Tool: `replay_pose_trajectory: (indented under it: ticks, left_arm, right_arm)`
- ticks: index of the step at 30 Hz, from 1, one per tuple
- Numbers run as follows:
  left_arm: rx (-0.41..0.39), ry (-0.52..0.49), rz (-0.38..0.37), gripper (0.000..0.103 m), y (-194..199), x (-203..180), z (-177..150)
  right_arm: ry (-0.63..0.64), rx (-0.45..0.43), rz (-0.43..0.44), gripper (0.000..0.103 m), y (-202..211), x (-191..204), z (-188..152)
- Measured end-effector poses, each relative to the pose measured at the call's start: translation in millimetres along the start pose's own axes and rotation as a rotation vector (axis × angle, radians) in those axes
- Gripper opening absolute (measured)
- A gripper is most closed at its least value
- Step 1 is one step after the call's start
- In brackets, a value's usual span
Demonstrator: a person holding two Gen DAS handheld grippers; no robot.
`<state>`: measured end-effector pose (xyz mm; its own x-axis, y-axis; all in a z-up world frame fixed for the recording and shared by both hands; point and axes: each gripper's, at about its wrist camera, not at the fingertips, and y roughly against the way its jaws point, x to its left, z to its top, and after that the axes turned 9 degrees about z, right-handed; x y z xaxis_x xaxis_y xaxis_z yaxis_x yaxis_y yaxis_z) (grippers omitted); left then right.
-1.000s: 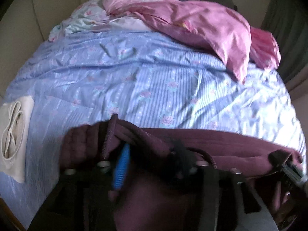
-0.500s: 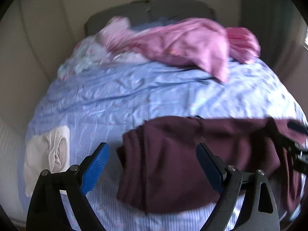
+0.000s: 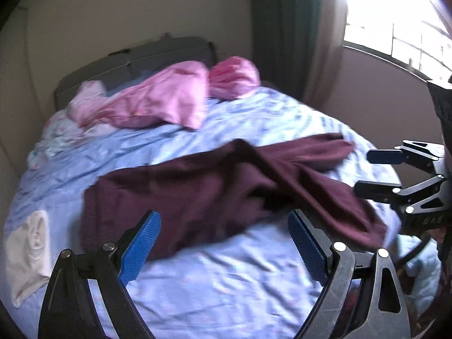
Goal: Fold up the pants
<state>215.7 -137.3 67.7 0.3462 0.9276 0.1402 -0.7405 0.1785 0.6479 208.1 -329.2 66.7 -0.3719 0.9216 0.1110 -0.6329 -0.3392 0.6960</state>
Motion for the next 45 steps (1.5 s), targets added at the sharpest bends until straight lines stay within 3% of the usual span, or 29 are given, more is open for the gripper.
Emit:
replay_pose_trajectory:
  ticks: [4,11,16,24,28,30,32,34,35,37,41,45]
  left_arm:
    - [0.002,-0.051,-0.041,0.092,1.2,-44.8,-17.7]
    - [0.131,-0.107,-0.056,0.092,-41.9,-86.2,-52.4]
    - [0.233,-0.085,-0.046,0.092,-73.8,-95.2,-62.8]
    - [0.356,-0.015,-0.109,0.092,-109.3,-114.4,-73.1]
    - [0.373,-0.012,-0.084,0.092,-119.9,-116.4,-70.7]
    - [0.373,-0.017,-0.075,0.092,-121.7,-116.5,-70.2]
    - [0.368,-0.023,-0.068,0.092,-123.6,-116.8,-69.8]
    - [0.361,-0.034,-0.056,0.092,-124.1,-115.1,-68.4]
    - [0.348,-0.042,-0.05,0.092,-123.3,-114.1,-66.2]
    - [0.319,-0.049,-0.044,0.092,-122.1,-110.1,-58.1]
    - [0.262,-0.014,-0.027,0.092,-124.4,-103.3,-23.2]
    - [0.187,-0.053,-0.013,0.092,-132.5,-112.8,24.4]
  right_arm:
    - [-0.001,-0.002,-0.037,0.07,27.2,-8.2,-37.7]
    - [-0.114,0.098,-0.116,0.07,27.0,-55.3,-108.1]
    - [-0.26,0.192,-0.142,0.07,7.0,-98.3,-152.0]
    - [-0.29,0.309,-0.095,0.07,-41.2,-104.7,-186.6]
    - [-0.284,0.371,-0.107,0.069,-73.7,-110.3,-195.2]
    - [-0.266,0.41,-0.122,0.062,-85.7,-111.1,-200.4]
    - [-0.244,0.441,-0.174,0.044,-92.0,-112.0,-204.0]
    - [-0.255,0.427,-0.17,0.036,-87.6,-115.8,-203.2]
    - [-0.267,0.4,-0.153,0.024,-80.4,-119.3,-200.7]
    - [-0.289,0.299,-0.147,0.021,-49.9,-129.0,-186.3]
    - [-0.325,0.072,-0.276,0.017,24.0,-161.6,-138.0]
    - [-0.34,-0.019,-0.412,0.016,59.2,-202.0,-74.5]
